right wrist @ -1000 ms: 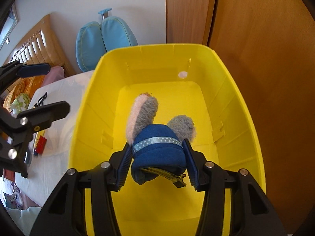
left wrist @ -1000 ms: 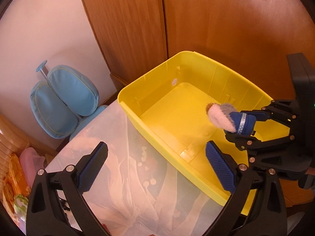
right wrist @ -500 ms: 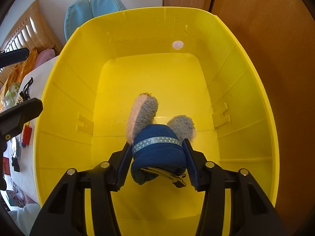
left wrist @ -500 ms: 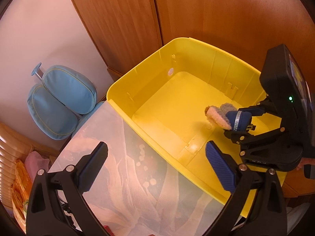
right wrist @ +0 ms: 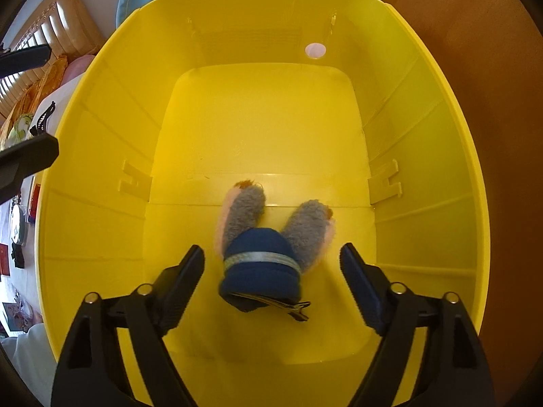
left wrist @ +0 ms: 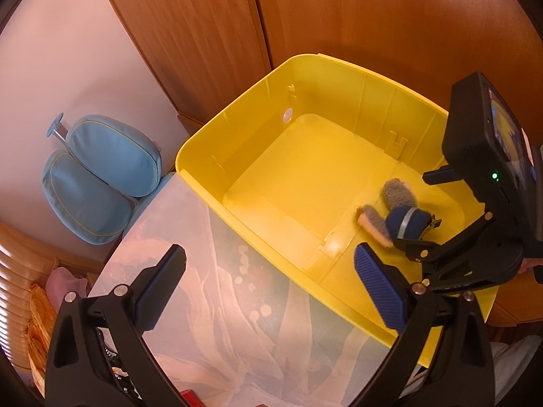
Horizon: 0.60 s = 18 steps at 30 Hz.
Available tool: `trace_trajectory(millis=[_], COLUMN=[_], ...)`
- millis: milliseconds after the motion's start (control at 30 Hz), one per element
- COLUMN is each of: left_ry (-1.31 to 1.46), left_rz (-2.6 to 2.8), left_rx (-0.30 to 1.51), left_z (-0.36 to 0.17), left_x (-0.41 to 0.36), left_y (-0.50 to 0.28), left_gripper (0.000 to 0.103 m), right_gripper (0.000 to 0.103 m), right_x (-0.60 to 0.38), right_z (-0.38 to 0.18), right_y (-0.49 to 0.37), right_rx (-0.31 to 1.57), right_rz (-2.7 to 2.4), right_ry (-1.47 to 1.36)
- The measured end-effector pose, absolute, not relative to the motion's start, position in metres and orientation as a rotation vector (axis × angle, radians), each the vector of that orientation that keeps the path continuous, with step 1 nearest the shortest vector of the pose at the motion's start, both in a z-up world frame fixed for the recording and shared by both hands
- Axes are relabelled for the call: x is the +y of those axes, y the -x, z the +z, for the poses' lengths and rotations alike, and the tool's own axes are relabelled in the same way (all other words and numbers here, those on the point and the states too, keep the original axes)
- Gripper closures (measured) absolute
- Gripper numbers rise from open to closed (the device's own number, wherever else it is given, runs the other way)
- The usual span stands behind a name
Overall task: Organize jewelry
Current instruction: 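Open the right gripper to drop the plush into the yellow bin, then move the right gripper back over the table items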
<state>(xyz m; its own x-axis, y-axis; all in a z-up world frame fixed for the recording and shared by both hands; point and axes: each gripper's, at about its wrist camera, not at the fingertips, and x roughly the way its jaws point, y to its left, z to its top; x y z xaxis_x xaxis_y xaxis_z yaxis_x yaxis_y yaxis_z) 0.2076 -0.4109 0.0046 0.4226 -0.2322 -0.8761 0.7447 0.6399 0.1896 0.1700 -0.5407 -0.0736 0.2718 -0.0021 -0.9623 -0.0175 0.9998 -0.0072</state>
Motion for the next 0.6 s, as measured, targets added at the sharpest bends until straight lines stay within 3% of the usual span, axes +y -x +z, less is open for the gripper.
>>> trace_trajectory(millis=[600], left_ry=[-0.474], left_rz=[-0.626], left_rx=[0.848], left_z=[0.038], left_x=[-0.331], left_y=[-0.165], left_gripper=[0.007], right_gripper=[0.004], right_x=[-0.522], right_z=[0.022], right_y=[-0.127], right_rx=[0.948], right_rz=[0.090], right_ry=[-0.034])
